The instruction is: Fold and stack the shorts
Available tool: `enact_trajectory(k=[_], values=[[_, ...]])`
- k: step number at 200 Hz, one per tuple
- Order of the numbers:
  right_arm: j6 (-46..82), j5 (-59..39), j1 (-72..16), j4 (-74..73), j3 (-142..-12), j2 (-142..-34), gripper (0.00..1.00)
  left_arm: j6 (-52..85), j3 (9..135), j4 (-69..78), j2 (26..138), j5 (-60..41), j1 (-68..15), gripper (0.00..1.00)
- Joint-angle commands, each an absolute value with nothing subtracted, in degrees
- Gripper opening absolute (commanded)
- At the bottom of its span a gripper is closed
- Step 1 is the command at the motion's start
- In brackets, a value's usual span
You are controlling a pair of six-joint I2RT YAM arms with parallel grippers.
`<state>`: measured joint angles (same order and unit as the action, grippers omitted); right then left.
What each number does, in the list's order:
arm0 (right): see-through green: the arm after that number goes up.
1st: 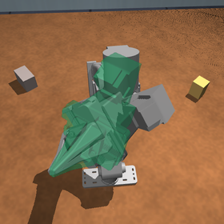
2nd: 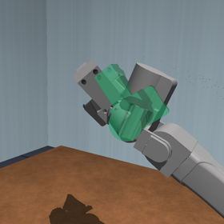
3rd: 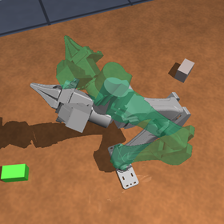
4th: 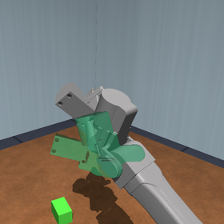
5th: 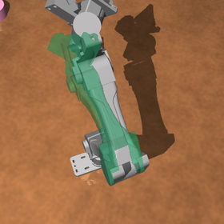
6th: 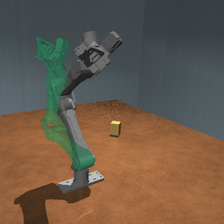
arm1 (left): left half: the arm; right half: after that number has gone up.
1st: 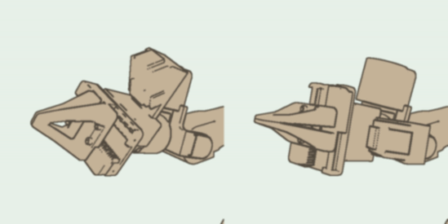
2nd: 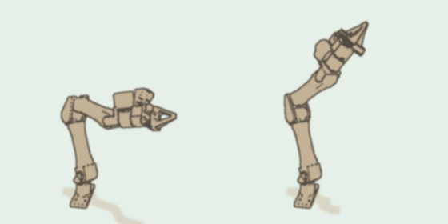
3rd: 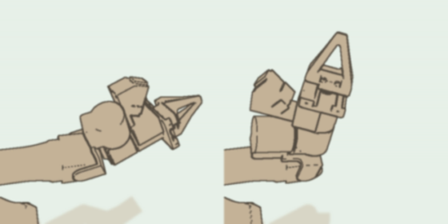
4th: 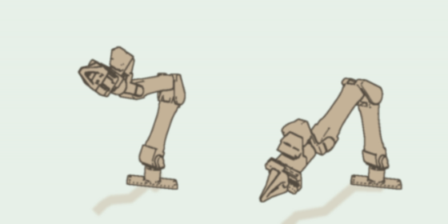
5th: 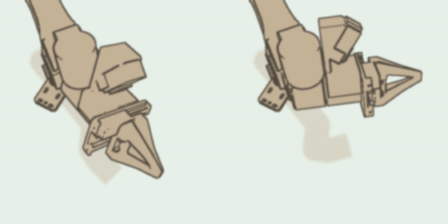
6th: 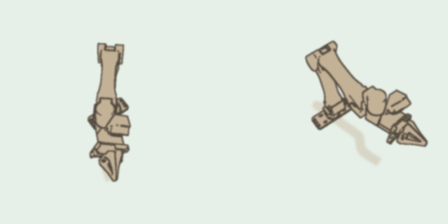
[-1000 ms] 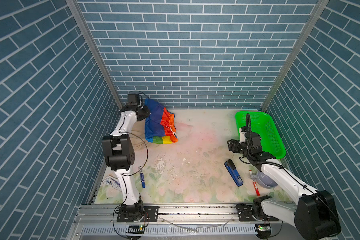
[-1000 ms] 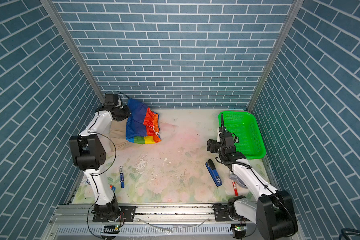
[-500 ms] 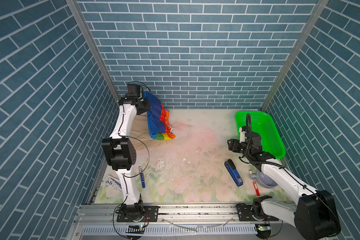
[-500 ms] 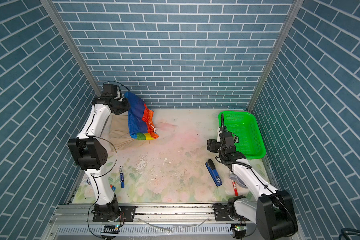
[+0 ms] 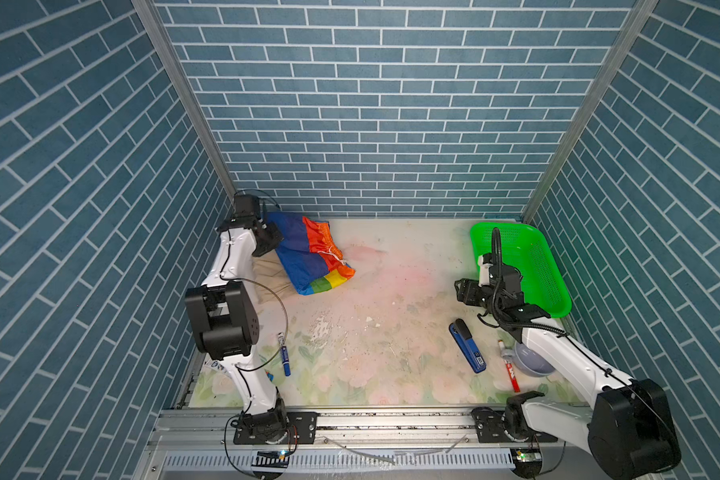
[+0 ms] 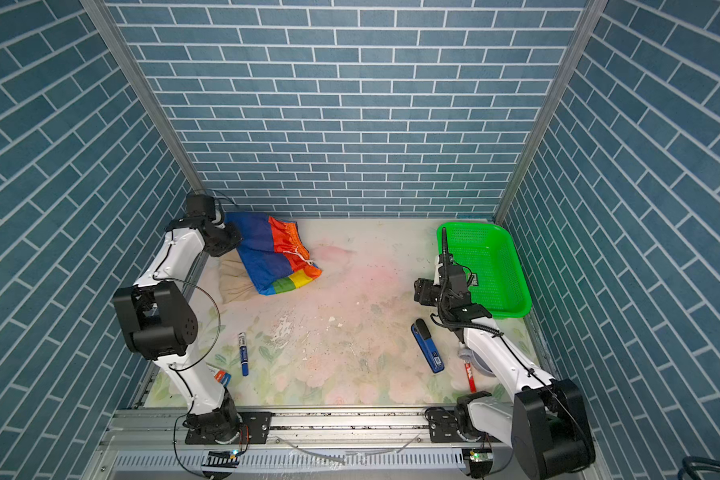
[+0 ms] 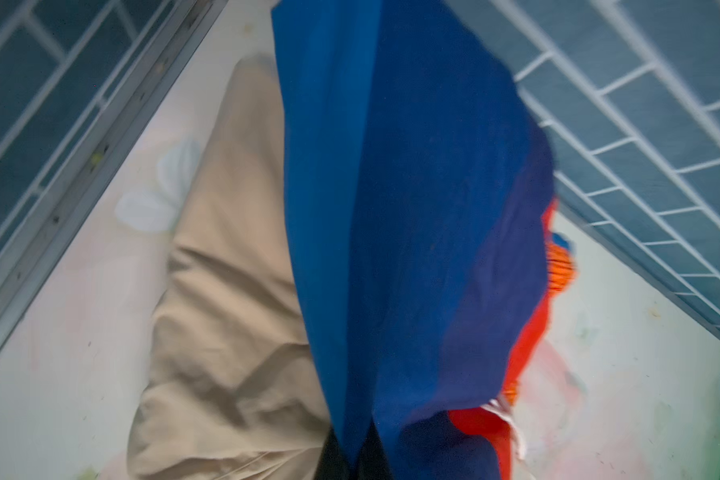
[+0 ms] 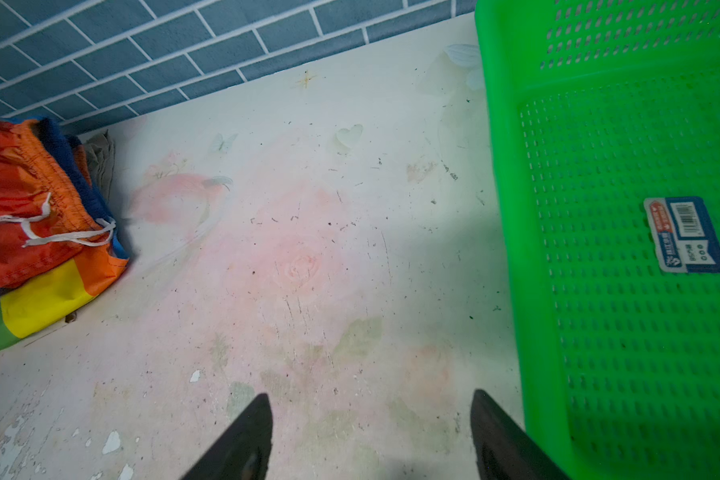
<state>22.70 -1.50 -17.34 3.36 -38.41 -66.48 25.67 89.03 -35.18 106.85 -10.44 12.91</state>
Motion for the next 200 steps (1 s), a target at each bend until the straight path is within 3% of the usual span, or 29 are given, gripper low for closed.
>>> enact_trajectory(k=[1, 17, 51, 95, 96, 99, 103, 200], values=[[22.76, -0.6, -17.14, 2.62, -37.24, -67.14, 0.75, 29.69, 79.47, -26.09, 109.12, -12.94, 18.32, 0.0], [22.41, -0.58, -17.15, 3.07, -37.61, -67.58, 0.75, 29.81, 77.59, -24.8, 112.0, -13.97, 20.07, 0.0], [22.72, -1.06, -17.14, 2.99, -37.66, -68.07, 0.75, 30.68, 76.93, -22.68, 115.74, -15.64, 20.17, 0.47], [23.12, -0.07, -17.17, 3.55, -36.92, -66.52, 0.75, 32.07, 75.33, -22.34, 111.0, -17.03, 20.08, 0.65], [23.12, -0.08, -17.11, 3.62, -37.0, -66.48, 0.75, 32.12, 75.28, -22.37, 110.69, -16.95, 20.11, 0.67], [23.07, 0.03, -17.14, 3.75, -37.0, -66.38, 0.75, 32.25, 75.06, -22.47, 109.74, -16.84, 19.97, 0.92], [23.03, 0.16, -17.14, 3.98, -37.12, -66.28, 0.75, 32.32, 74.76, -22.58, 108.34, -16.73, 19.9, 0.99], [20.53, 11.68, -14.27, 16.04, -43.77, -63.75, 0.81, 25.1, 67.03, -29.91, 70.84, -3.67, 13.6, 0.99]])
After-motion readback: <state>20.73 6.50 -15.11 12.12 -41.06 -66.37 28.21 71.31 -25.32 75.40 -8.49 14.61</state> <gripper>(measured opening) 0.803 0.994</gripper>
